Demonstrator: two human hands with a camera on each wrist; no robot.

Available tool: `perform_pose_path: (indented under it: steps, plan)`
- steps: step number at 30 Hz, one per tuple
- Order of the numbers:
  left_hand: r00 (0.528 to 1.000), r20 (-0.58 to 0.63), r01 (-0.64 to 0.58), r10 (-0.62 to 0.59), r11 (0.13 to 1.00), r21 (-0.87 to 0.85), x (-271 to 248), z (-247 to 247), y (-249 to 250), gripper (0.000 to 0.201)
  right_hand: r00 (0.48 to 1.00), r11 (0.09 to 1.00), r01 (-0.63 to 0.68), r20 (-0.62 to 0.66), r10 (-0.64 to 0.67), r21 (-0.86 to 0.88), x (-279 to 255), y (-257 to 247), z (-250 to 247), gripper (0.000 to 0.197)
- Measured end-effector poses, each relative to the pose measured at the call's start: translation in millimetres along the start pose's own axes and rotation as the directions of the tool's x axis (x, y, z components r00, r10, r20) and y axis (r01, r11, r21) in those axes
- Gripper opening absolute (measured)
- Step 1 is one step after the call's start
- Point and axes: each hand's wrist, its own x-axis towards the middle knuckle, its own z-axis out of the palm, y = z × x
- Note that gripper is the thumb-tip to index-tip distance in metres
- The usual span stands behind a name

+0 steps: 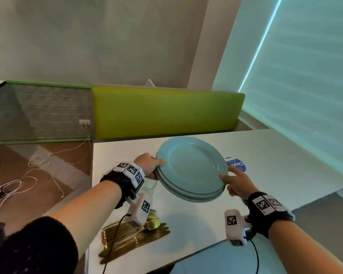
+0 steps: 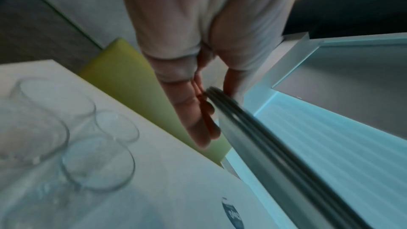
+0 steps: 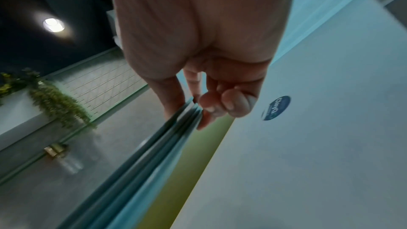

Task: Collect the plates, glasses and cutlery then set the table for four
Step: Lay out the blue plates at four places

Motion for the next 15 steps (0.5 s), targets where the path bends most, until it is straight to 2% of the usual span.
perform_pose_path:
  steps: [4,7,10,15]
  plan:
    - [1.000,-0.008,0.026,-0.026,0.996,-0.084,24.9,44.8,-25.6,0.091,0.993,0.985,-0.078,-0.075,0.090,0.154,-10.8,26.3,-21.4,0.021]
    - [0.998,0.015,0.054,-0.053,0.994,-0.100,38.1,73.9,-38.8,0.097,0.984,0.971,-0.109,-0.115,0.136,0.213,-13.5,47.1,-30.3,0.014]
    - [0.999,0.006,0.046,-0.045,0.986,-0.163,45.7,97.0,-46.6,0.097,0.981,0.954,-0.142,-0.090,0.171,0.263,-11.0,62.9,-39.8,0.008]
    - [0.993,-0.037,0.100,-0.114,0.961,-0.259,75.7,130.3,-56.9,0.107,0.979,0.929,-0.178,-0.041,0.202,0.324,-2.5,73.7,-52.1,0.022]
